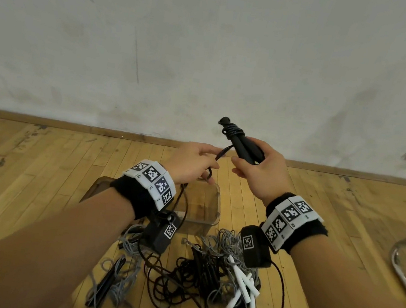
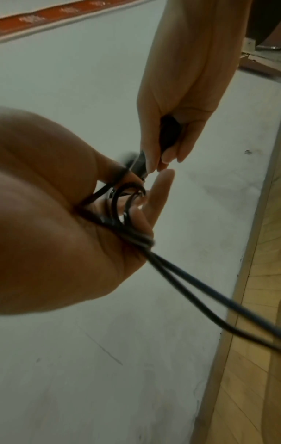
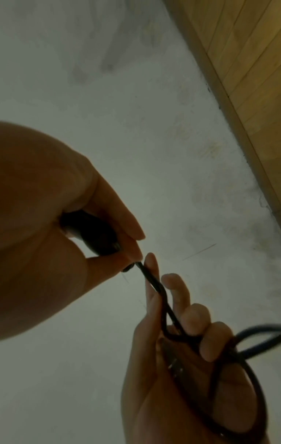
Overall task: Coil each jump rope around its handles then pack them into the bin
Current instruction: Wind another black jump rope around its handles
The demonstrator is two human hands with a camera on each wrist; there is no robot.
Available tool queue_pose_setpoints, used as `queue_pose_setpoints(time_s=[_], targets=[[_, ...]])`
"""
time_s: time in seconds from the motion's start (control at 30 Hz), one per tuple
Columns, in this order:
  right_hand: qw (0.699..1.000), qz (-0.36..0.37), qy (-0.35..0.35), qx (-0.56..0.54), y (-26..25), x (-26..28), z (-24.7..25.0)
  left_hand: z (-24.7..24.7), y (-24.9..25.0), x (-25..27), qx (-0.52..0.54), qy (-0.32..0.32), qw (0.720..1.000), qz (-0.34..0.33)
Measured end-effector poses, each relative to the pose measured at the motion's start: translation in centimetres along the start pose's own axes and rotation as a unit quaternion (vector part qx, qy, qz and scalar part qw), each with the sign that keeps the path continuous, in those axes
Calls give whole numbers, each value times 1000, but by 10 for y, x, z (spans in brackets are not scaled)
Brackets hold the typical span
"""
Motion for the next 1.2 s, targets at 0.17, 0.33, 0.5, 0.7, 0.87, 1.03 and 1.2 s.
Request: queue_pose_setpoints(time_s=[0.17, 0.33, 0.5, 0.7, 0.87, 1.03, 1.2], targets=[[997, 10, 19, 74, 6, -2, 6, 2, -3, 0, -30, -33, 999, -15], [987, 20, 12, 161, 5, -1, 7, 3, -6, -2, 15, -4, 1000, 10], [980, 38, 15, 195, 3, 0, 6, -1, 4, 0, 46, 17, 999, 23], [972, 52, 23, 230, 4, 0, 3, -4, 3, -4, 155, 29, 986, 52], [966, 59, 23, 252, 4, 1, 4, -5, -1, -8, 134, 48, 988, 54], [950, 72, 16, 305, 0, 2, 4, -7, -1, -12, 152, 49, 984, 79], [924, 100, -9, 368, -4, 1, -1, -6, -3, -15, 167, 105, 978, 63]])
Point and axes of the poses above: each hand's wrist, its own x-axis away from the middle knuckle, its own z-axis out of the back of the hand, y = z × x, the point moved 3 cm from there along -x, towards the middle knuckle, and after that the axes turned 3 degrees about z, right-handed, at the moved point
